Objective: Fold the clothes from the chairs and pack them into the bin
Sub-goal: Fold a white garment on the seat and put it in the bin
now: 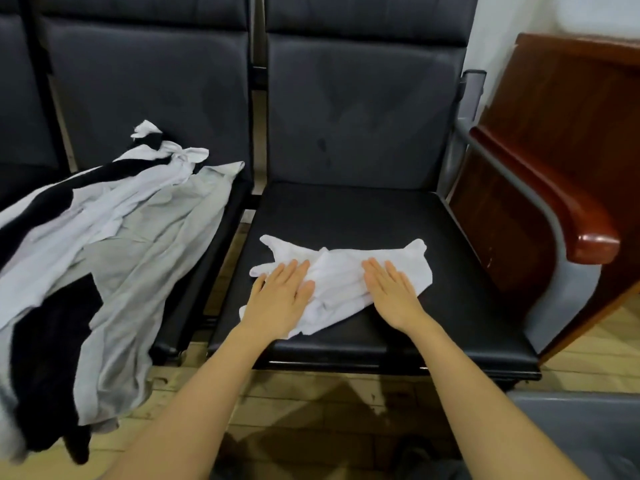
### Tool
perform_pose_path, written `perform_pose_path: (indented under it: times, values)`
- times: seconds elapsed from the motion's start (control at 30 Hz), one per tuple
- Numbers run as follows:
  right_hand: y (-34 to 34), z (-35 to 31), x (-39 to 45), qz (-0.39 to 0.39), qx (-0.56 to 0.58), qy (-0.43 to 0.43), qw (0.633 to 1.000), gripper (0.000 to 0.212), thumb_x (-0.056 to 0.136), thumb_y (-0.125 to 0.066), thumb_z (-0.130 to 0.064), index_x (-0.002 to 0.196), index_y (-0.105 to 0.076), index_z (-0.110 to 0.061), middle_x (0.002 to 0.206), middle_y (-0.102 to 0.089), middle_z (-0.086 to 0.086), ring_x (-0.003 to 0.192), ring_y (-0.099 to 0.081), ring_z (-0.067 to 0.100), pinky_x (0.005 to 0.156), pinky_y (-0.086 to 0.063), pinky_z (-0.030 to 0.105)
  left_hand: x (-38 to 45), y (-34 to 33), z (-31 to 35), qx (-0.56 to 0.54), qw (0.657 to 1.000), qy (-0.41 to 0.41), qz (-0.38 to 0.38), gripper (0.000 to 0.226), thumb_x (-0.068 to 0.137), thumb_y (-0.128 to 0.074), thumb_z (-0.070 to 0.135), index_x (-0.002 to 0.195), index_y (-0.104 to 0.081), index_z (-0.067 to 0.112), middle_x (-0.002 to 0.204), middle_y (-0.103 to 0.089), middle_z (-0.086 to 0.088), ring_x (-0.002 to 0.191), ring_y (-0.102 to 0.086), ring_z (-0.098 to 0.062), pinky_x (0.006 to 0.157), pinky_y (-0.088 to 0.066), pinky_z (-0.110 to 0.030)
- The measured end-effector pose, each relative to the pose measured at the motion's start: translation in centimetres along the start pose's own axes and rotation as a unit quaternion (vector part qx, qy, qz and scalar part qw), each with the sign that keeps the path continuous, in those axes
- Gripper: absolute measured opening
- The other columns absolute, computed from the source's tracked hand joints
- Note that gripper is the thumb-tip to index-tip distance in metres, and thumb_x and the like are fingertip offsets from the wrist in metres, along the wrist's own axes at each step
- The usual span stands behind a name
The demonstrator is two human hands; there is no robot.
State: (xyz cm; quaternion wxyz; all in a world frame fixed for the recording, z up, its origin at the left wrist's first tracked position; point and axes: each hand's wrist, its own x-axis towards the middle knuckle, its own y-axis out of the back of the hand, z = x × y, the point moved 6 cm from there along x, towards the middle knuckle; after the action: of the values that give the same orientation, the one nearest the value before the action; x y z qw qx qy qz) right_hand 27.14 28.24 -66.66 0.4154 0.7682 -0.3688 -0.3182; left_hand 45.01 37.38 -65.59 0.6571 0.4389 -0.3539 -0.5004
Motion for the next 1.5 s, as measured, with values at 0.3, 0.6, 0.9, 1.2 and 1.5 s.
perform_pose_path:
  times: [0.3, 0.6, 0.9, 1.2, 1.5]
  values:
    - [2.6, -5.8, -3.6, 0.245, 0.081, 0.125, 0.958, 0.01, 0.09, -0.06, -0.034, 0.088, -0.063, -0.025, 0.091, -0.059, -0.015, 0.09, -0.051, 0.006, 0.09, -0.024, 0.022, 0.3, 3.6, 0.1, -0.158, 0.972, -0.005, 0.174, 0.026, 0.095, -0.051, 0.024, 0.114, -0.064, 0.013, 0.094, -0.065, -0.004, 0.087, -0.061, -0.022, 0.089, -0.044, -0.038]
    - [-1.4, -5.6, -3.1, 0.199, 0.08, 0.04, 0.976, 0.011, 0.086, -0.062, -0.042, 0.091, -0.055, -0.035, 0.103, -0.051, -0.019, 0.103, -0.04, 0.003, 0.087, -0.013, 0.025, -0.2, 2.9, -0.4, -0.073, 0.979, -0.009, 0.189, 0.021, 0.094, -0.054, 0.029, 0.105, -0.067, 0.017, 0.099, -0.064, 0.0, 0.097, -0.054, -0.021, 0.088, -0.026, -0.029]
    - [1.9, -5.3, -4.5, 0.247, 0.202, 0.063, 0.946, 0.022, 0.092, -0.057, -0.017, 0.075, -0.05, -0.029, 0.087, -0.057, -0.012, 0.087, -0.049, 0.007, 0.086, -0.028, 0.023, -0.2, 5.5, 1.4, -0.132, 0.943, -0.057, 0.3, 0.042, 0.087, -0.042, 0.041, 0.1, -0.072, 0.015, 0.077, -0.066, -0.003, 0.069, -0.062, -0.022, 0.07, -0.039, -0.032]
    - [6.8, -0.5, -7.0, 0.26, 0.312, 0.024, 0.913, 0.019, 0.102, -0.036, -0.015, 0.1, -0.052, -0.025, 0.086, -0.055, -0.004, 0.071, -0.05, 0.002, 0.059, -0.041, 0.009, 0.0, 4.1, 4.8, -0.204, 0.933, -0.146, 0.259, 0.036, 0.094, -0.041, 0.036, 0.106, -0.07, 0.019, 0.108, -0.054, 0.003, 0.086, -0.056, -0.015, 0.079, -0.045, -0.039]
    - [5.0, -2.0, -5.3, 0.235, 0.151, -0.017, 0.96, 0.009, 0.091, -0.055, -0.042, 0.088, -0.063, -0.044, 0.093, -0.038, -0.01, 0.1, -0.03, 0.006, 0.097, -0.011, 0.025, -0.7, 1.4, 0.1, -0.108, 0.988, -0.024, 0.106, 0.042, 0.091, -0.038, 0.049, 0.116, -0.063, 0.026, 0.113, -0.056, 0.006, 0.111, -0.047, -0.015, 0.087, -0.017, -0.026]
